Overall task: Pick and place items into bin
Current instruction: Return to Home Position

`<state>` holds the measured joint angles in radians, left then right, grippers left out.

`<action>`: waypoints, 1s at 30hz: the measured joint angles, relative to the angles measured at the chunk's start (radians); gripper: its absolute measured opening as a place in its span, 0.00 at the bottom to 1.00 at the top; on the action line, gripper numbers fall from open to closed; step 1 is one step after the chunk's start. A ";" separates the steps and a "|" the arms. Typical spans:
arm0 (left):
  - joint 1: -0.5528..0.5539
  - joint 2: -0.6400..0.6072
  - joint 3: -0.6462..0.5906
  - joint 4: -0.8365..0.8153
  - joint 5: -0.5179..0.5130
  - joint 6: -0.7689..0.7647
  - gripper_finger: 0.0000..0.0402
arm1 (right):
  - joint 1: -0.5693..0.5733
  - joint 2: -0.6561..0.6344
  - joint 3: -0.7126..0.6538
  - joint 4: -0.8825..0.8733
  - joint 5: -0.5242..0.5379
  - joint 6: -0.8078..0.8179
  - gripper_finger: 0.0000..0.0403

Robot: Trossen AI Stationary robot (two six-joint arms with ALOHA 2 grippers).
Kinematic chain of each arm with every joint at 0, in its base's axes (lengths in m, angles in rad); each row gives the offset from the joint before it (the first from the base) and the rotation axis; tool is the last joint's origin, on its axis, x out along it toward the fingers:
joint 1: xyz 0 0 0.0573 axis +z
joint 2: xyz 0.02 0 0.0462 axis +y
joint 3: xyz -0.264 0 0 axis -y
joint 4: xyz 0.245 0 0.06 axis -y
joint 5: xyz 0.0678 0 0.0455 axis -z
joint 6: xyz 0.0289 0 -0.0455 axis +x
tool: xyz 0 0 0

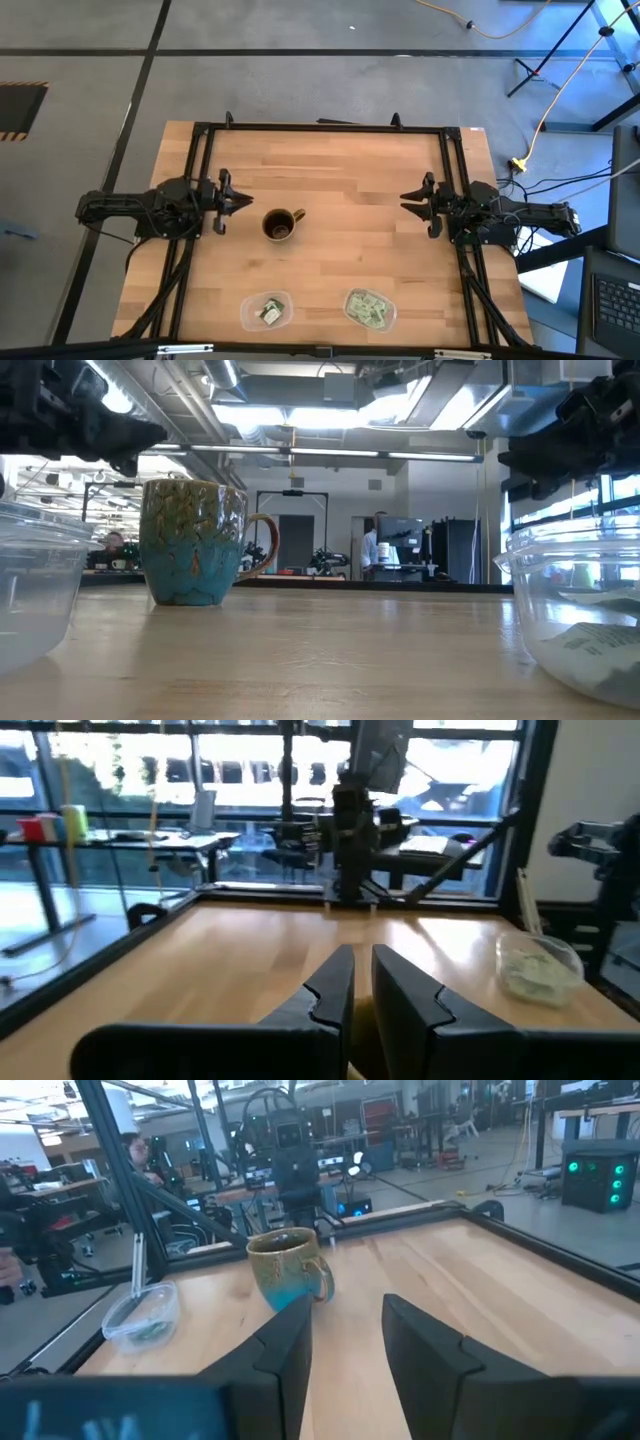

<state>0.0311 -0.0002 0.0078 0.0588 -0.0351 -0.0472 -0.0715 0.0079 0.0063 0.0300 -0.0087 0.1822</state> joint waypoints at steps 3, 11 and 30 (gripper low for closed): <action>0.000 0.000 0.000 -0.029 -0.051 -0.019 0.08 | 0.000 0.000 0.000 -0.003 -0.001 -0.005 0.32; 0.000 0.006 0.000 -0.030 -0.075 -0.026 0.08 | 0.000 0.001 0.000 -0.005 -0.001 -0.064 0.32; 0.000 0.006 0.000 -0.031 -0.072 -0.026 0.08 | 0.000 0.001 0.000 -0.006 -0.004 -0.003 0.32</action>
<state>0.0311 0.0055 0.0078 0.0280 -0.1071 -0.0733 -0.0711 0.0086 0.0067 0.0242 -0.0128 0.1794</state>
